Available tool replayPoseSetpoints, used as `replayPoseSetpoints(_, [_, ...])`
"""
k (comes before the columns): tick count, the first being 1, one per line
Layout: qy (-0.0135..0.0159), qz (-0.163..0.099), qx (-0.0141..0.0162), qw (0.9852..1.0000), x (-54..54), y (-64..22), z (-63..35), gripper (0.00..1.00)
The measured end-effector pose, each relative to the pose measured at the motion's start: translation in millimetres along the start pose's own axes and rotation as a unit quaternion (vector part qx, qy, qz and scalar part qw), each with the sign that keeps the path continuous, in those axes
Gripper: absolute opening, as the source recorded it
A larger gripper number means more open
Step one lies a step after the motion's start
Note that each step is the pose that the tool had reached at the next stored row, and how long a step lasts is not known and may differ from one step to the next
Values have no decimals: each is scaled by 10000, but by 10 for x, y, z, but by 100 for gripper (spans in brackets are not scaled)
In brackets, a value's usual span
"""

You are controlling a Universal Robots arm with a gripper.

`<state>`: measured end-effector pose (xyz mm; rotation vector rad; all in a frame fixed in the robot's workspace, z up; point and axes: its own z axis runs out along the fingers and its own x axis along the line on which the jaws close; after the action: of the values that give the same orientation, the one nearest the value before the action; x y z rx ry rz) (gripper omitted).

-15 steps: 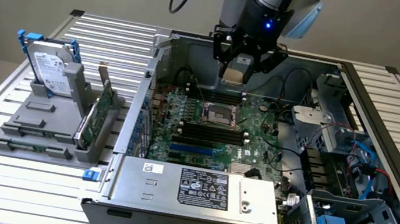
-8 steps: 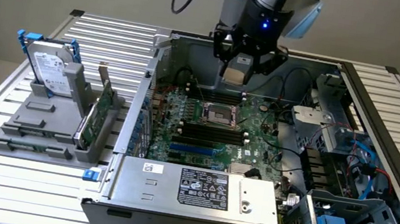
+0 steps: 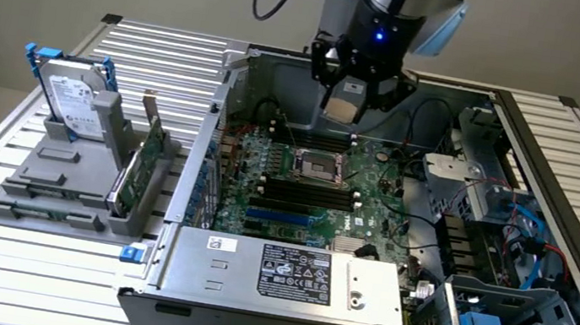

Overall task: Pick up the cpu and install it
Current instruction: 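Place the cpu into insertion slot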

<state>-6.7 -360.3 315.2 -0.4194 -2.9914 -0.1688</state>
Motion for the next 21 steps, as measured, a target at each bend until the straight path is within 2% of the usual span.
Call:
replayPoseSetpoints(5, [-42,444,-59,9990,-1,0,5,55])
replayPoseSetpoints(8, [-69,721,-95,9973,-1,-1,9,55])
replayPoseSetpoints(11, [-94,986,-130,9950,-1,-1,13,55])
replayPoseSetpoints(15, [-127,1338,-176,9908,-2,-2,18,55])
replayPoseSetpoints(21, [-178,1869,-247,9819,-3,-2,26,55])
